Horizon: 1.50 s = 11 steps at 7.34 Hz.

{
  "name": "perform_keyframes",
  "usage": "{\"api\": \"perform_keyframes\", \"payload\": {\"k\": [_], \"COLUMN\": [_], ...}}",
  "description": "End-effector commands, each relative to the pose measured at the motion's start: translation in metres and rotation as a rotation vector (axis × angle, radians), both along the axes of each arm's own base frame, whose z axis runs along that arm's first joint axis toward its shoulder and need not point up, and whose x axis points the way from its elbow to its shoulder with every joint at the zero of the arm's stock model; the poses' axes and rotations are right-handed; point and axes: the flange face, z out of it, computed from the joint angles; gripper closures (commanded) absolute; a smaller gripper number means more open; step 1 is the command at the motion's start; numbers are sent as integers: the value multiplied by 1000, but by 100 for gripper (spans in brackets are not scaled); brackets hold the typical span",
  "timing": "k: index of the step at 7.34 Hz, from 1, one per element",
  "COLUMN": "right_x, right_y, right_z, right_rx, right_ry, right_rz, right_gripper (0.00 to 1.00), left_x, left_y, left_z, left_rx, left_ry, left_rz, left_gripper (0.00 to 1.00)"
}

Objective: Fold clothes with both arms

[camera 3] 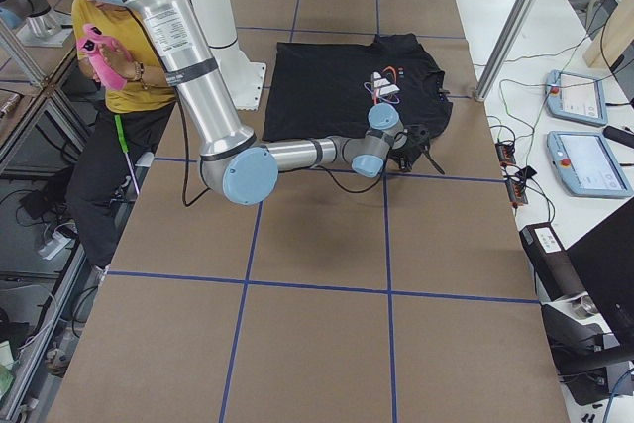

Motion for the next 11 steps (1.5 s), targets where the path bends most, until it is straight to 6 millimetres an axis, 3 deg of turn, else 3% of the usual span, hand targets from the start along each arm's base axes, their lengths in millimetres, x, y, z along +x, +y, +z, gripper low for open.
{"api": "perform_keyframes", "payload": {"k": [1,4,6,7,9,11], "right_x": [0,4,8,9,12,-5], "right_y": [0,1,-1,-3,-8,-29], "right_z": [-2,2,-1,-4,-28,-85], "right_rx": [6,2,6,9,30,33], "right_ry": [-1,-2,-5,-8,-33,-56], "right_rz": [-3,-6,0,4,17,29], "right_gripper": [53,84,86,100,100,100], "left_x": [0,0,0,0,0,0], "left_y": [0,-1,-1,-1,-1,-1], "left_z": [1,2,2,2,2,2], "left_rx": [-1,-4,-4,-4,-4,-4], "left_ry": [-1,-2,-2,-2,-2,-2], "left_rz": [1,-1,-1,-1,-1,-1], "left_gripper": [0,0,0,0,0,0]}}
